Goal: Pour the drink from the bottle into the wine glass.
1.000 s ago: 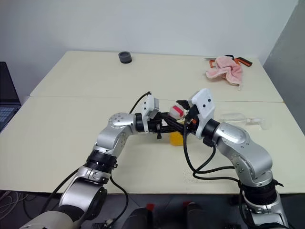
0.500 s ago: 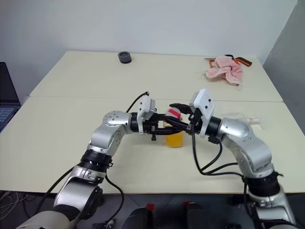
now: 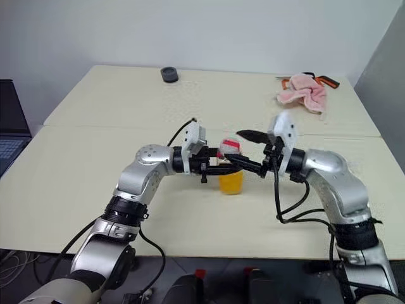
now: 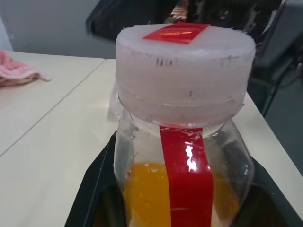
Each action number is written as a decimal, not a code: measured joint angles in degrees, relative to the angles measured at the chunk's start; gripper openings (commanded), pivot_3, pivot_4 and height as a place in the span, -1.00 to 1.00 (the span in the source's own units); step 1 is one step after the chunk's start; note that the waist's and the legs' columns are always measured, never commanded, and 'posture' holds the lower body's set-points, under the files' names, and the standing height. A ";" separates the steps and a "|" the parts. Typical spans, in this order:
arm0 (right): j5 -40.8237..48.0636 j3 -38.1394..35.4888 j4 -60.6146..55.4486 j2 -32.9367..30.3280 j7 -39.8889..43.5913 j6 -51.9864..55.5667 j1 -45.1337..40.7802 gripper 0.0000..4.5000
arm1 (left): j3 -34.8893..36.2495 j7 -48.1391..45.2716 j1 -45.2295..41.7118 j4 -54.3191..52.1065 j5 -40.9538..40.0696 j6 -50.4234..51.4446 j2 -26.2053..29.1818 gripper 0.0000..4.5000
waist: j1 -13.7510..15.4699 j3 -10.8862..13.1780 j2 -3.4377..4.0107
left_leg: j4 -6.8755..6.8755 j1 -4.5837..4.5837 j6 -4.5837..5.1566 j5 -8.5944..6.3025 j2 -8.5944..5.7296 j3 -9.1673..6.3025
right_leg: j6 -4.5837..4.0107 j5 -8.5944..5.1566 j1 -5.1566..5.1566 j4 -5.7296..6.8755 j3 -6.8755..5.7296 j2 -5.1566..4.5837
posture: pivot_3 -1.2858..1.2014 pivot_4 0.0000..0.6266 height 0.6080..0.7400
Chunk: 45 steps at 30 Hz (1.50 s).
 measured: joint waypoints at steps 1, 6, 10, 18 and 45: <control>0.68 -0.76 -3.84 0.28 -2.92 1.86 1.35 0.74 | 0.01 0.43 0.00 0.00 -0.01 0.21 -0.34 -0.20 | -0.09 0.00 0.00 | -0.02 0.01 0.00 0.00 0.01 -0.01 | 0.00 0.00 0.00 0.00 0.00 0.02 | 0.03 -0.52 1.00; -0.50 2.54 -15.02 6.34 -16.86 10.24 4.82 0.74 | -0.20 0.50 -0.05 0.59 0.12 -0.44 -0.73 -0.20 | -0.47 0.00 0.01 | -0.02 0.07 0.00 0.00 0.02 0.00 | 0.00 0.00 0.00 0.04 0.05 0.07 | 0.03 -0.52 1.00; -5.61 8.28 -16.94 11.27 -26.18 13.56 4.31 0.74 | -0.50 0.50 -0.53 2.67 0.96 -2.17 -1.58 -0.20 | -0.29 0.00 0.02 | 0.00 0.04 -0.01 0.01 0.00 0.00 | 0.00 0.00 0.00 0.03 0.03 0.06 | 0.03 -0.52 1.00; -11.60 10.65 -16.98 16.62 -34.16 15.28 3.79 0.74 | -1.10 0.47 -2.02 5.11 2.80 -4.98 -2.12 -0.20 | -0.29 0.00 0.02 | -0.01 0.01 -0.01 0.01 0.00 0.00 | 0.00 0.00 0.00 -0.01 0.01 0.06 | 0.03 -0.52 1.00; -8.76 7.86 -14.72 15.77 -22.21 5.10 4.60 -0.45 | -1.02 1.32 -2.37 6.14 3.95 -5.73 -1.11 -0.20 | -0.29 0.00 0.03 | -0.02 -0.01 0.00 0.00 0.00 -0.01 | 0.00 0.00 0.00 -0.01 0.00 0.05 | 0.03 -0.52 1.00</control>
